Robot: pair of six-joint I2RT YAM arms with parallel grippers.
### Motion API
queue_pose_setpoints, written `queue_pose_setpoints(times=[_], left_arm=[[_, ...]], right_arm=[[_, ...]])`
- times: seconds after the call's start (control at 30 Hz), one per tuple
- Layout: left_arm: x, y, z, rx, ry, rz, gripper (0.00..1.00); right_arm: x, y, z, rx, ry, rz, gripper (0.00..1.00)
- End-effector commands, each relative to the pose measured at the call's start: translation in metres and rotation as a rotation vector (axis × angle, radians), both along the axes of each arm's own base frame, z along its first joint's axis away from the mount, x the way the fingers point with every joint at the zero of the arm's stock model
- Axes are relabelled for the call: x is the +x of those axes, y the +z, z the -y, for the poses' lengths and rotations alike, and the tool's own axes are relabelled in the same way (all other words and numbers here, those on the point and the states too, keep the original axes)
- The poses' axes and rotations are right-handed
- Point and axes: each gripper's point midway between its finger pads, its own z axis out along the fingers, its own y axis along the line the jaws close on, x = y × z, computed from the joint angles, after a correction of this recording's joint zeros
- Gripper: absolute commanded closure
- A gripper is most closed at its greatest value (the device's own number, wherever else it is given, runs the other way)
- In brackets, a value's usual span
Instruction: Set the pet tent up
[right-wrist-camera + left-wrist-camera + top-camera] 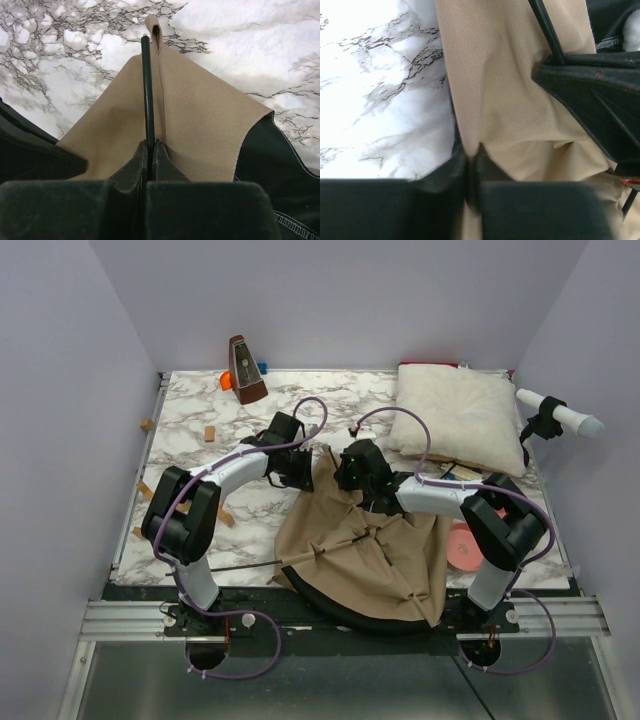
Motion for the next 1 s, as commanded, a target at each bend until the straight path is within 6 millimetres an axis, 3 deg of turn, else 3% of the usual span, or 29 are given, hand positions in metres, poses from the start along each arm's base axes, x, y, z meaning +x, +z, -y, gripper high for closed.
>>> queue_pose_setpoints(times=[0.0, 0.97], left_arm=[[0.003, 0.0, 0.003, 0.021, 0.001, 0.002, 1.0], [0.004, -0.002, -0.001, 0.039, 0.013, -0.003, 1.0]], right_arm=[[-0.008, -0.009, 0.008, -0.025, -0.044, -0.037, 0.99], [-0.006, -0.027, 0.008, -0.068, -0.051, -0.084, 0.99]])
